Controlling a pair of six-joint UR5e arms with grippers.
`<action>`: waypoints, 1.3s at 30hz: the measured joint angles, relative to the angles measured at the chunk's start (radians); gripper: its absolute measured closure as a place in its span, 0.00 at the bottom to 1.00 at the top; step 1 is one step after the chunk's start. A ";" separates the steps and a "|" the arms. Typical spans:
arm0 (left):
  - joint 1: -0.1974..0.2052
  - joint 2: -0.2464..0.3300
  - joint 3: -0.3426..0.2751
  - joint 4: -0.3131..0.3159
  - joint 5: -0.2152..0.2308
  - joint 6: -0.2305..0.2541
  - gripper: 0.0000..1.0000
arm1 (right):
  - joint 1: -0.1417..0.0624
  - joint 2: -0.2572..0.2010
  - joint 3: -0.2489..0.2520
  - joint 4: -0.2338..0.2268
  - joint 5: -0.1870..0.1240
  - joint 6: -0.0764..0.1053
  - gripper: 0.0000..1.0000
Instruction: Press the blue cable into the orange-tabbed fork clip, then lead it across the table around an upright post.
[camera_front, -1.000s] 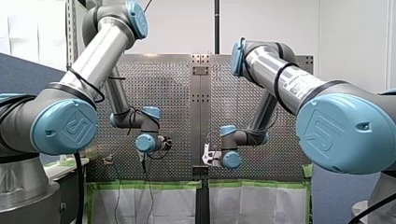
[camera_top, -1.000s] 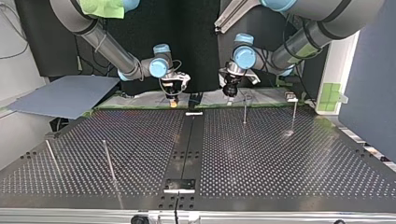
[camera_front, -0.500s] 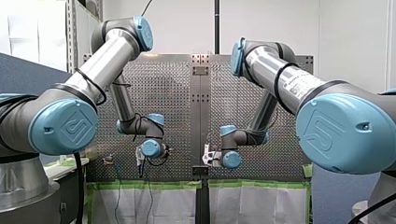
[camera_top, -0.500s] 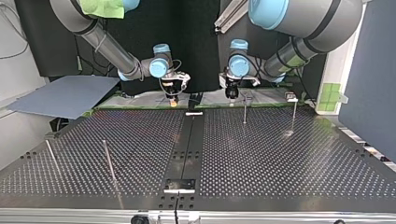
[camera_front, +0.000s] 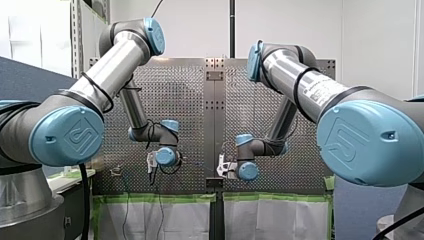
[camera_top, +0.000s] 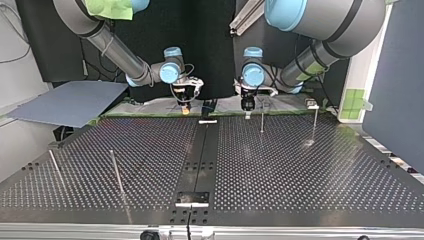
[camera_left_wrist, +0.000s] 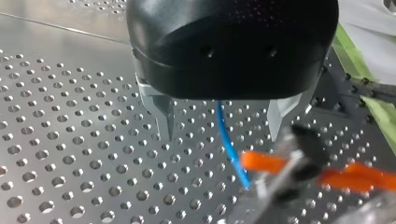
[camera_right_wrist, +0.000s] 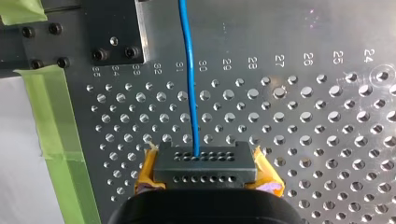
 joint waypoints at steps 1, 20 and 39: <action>-0.001 0.000 0.003 -0.005 -0.007 0.005 0.00 | -0.001 0.000 0.000 0.000 0.000 0.000 1.00; -0.012 0.000 0.015 -0.027 -0.099 0.127 0.00 | -0.006 0.000 0.000 0.000 0.000 0.002 1.00; -0.019 0.000 0.016 -0.006 -0.101 0.144 1.00 | -0.001 0.000 0.000 -0.001 0.000 0.000 1.00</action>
